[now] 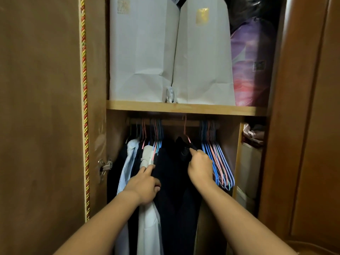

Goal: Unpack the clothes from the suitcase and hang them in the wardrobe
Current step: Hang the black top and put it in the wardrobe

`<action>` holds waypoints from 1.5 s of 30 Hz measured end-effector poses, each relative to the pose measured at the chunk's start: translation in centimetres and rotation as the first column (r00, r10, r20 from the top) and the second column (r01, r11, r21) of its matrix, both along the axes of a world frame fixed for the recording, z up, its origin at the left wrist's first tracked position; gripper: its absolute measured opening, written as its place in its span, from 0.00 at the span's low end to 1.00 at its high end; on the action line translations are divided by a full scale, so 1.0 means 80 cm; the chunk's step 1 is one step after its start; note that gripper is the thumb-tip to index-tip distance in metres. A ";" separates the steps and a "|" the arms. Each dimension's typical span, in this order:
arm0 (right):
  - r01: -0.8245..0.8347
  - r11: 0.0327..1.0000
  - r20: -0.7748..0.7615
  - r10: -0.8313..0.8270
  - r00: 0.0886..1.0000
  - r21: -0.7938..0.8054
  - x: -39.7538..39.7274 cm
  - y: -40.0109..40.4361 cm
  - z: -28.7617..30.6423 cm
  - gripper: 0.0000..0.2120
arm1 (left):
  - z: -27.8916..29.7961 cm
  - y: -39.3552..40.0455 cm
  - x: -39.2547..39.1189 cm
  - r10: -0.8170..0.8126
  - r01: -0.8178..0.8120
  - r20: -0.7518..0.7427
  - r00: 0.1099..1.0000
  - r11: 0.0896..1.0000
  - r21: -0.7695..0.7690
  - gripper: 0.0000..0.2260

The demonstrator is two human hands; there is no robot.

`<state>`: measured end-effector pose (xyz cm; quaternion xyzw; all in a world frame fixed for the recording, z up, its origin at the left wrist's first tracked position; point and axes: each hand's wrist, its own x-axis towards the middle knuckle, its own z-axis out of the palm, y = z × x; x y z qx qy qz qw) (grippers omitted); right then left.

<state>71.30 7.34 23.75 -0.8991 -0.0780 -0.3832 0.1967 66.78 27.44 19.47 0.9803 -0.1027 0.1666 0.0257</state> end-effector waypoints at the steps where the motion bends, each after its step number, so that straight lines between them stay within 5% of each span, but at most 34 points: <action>1: -0.008 1.000 0.004 0.008 1.000 -0.002 0.007 0.002 -0.001 0.21 | 0.000 -0.001 0.000 0.000 0.000 -0.002 1.000 1.000 -0.008 0.12; 9: -0.148 0.989 -0.157 0.147 0.977 0.008 0.056 0.001 -0.041 0.28 | -0.008 0.010 0.004 -0.021 0.022 0.040 0.999 0.999 -0.037 0.12; 15: -0.478 0.773 -0.325 0.617 0.716 0.416 0.038 0.002 -0.079 0.36 | -0.024 0.020 0.011 -0.082 0.088 0.049 0.995 0.988 -0.127 0.11; 21: -0.618 0.772 -0.476 0.605 0.639 0.152 0.046 0.090 -0.064 0.44 | -0.024 0.036 0.014 -0.139 0.115 -0.062 0.988 0.949 -0.295 0.10; 27: -0.733 0.678 -0.578 0.620 0.531 0.054 0.003 0.064 -0.073 0.49 | -0.020 0.041 0.003 -0.130 0.093 -0.067 0.989 0.913 -0.397 0.30; 28: -0.730 0.683 -0.547 0.619 0.564 0.020 -0.010 0.048 -0.081 0.47 | -0.022 0.036 0.004 -0.144 0.123 -0.033 0.989 0.925 -0.360 0.34; 30: -0.581 0.804 -0.285 0.532 0.797 -0.123 -0.017 0.013 -0.088 0.35 | -0.026 0.026 0.002 -0.148 0.143 -0.002 0.989 0.956 -0.255 0.40; 32: -0.210 0.940 0.020 0.223 0.975 -0.268 0.000 -0.020 -0.080 0.18 | -0.030 0.017 0.001 -0.077 0.072 -0.025 0.997 0.984 -0.162 0.40; 34: 0.098 0.928 0.097 -0.068 0.993 -0.360 0.018 -0.042 -0.060 0.11 | -0.032 0.006 0.001 0.013 -0.013 0.003 1.000 0.995 -0.094 0.38; 36: 0.180 0.866 -0.010 -0.209 0.978 -0.466 0.029 -0.047 -0.041 0.13 | -0.032 -0.002 0.002 0.061 -0.057 0.046 0.997 0.995 -0.088 0.35; 40: 0.200 0.845 -0.066 -0.266 0.962 -0.497 0.043 -0.048 -0.022 0.17 | -0.020 -0.006 0.001 0.090 -0.087 0.024 0.996 0.993 -0.081 0.34; 45: 0.131 0.933 -0.161 -0.194 0.968 -0.336 0.047 -0.045 -0.002 0.13 | -0.001 0.000 0.000 0.114 -0.116 -0.100 0.988 0.993 -0.013 0.34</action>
